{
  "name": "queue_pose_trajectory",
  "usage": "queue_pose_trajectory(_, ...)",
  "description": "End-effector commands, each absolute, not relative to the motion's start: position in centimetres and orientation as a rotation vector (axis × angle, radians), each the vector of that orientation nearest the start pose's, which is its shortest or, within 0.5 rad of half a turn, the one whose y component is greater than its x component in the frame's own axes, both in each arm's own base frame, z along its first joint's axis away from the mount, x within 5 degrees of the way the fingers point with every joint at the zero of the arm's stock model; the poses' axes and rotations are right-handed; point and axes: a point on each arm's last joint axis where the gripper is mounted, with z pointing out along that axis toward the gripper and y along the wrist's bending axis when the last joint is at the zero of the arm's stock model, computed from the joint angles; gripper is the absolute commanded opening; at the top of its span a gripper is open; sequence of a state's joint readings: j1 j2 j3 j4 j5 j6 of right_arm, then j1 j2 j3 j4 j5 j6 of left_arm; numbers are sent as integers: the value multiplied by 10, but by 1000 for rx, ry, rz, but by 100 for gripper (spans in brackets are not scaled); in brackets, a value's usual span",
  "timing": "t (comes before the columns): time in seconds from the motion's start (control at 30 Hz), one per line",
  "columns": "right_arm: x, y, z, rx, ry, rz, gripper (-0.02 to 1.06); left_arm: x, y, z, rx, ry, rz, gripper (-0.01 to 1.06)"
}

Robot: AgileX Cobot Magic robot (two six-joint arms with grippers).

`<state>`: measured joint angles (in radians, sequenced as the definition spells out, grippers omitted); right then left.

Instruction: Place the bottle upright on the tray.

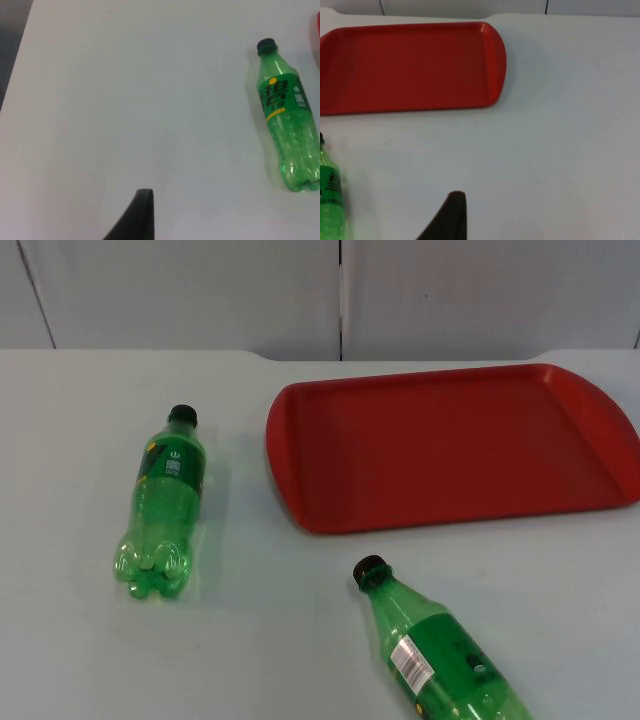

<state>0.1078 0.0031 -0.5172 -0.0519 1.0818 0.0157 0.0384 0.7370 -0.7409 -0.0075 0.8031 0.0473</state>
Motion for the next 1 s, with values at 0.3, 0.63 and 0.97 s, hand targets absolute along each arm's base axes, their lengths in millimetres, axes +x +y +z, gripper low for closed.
queue_pose_trajectory(0.3, -7, -5, 280, -85, 2042, 20, 105, 186, 6, 335, -3, 2365, 13, 105)
queue_pose_trajectory(0.63, -7, -5, 280, -83, 2042, 21, 105, 236, 3, 339, 28, 2412, -50, 105)
queue_pose_trajectory(0.97, -7, -5, 280, -83, 2042, 21, 105, 287, -1, 341, 67, 2439, -124, 105)
